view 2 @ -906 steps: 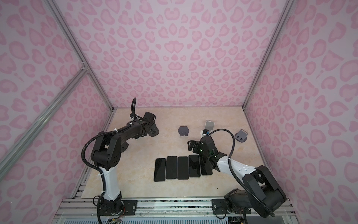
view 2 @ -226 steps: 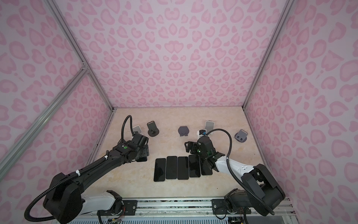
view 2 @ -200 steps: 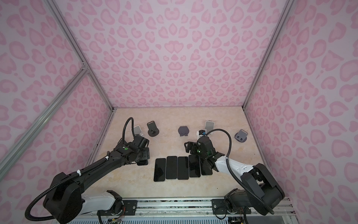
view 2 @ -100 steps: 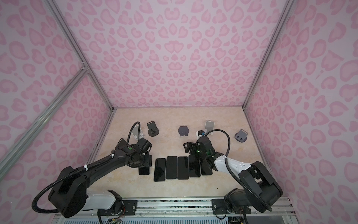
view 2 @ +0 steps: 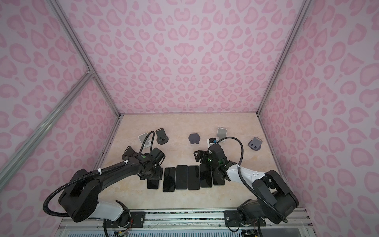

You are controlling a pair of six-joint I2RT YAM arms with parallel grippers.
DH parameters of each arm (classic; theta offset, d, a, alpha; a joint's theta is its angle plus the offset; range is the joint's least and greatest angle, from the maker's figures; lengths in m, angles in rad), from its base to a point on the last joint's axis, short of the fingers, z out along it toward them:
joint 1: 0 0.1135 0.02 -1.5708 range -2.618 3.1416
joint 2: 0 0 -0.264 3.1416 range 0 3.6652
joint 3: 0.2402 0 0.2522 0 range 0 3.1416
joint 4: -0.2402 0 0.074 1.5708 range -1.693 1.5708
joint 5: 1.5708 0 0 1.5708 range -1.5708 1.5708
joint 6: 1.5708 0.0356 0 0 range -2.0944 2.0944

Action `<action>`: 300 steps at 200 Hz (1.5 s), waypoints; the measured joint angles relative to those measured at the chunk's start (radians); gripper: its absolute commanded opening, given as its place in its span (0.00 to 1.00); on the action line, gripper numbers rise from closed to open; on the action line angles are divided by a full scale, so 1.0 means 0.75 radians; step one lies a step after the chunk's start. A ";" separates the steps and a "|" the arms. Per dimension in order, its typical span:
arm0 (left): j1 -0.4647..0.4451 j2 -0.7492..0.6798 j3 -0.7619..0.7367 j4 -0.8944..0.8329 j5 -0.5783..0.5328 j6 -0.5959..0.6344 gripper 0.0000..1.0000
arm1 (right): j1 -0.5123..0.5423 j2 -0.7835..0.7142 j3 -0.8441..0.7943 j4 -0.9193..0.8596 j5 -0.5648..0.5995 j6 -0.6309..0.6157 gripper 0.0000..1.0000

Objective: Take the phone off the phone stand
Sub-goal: 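Lower the green-edged phone flat beside the silver-edged phone and open the left gripper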

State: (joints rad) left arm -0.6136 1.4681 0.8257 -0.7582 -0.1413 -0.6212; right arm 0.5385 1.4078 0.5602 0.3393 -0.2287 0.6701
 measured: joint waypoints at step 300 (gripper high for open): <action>-0.003 0.157 0.039 -0.007 0.090 0.031 0.76 | 0.059 0.010 0.034 -0.011 0.001 -0.054 0.90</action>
State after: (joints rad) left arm -0.6159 1.5860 0.8551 -0.7631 -0.0738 -0.5980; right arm 0.5827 1.4151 0.5854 0.3309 -0.2283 0.6296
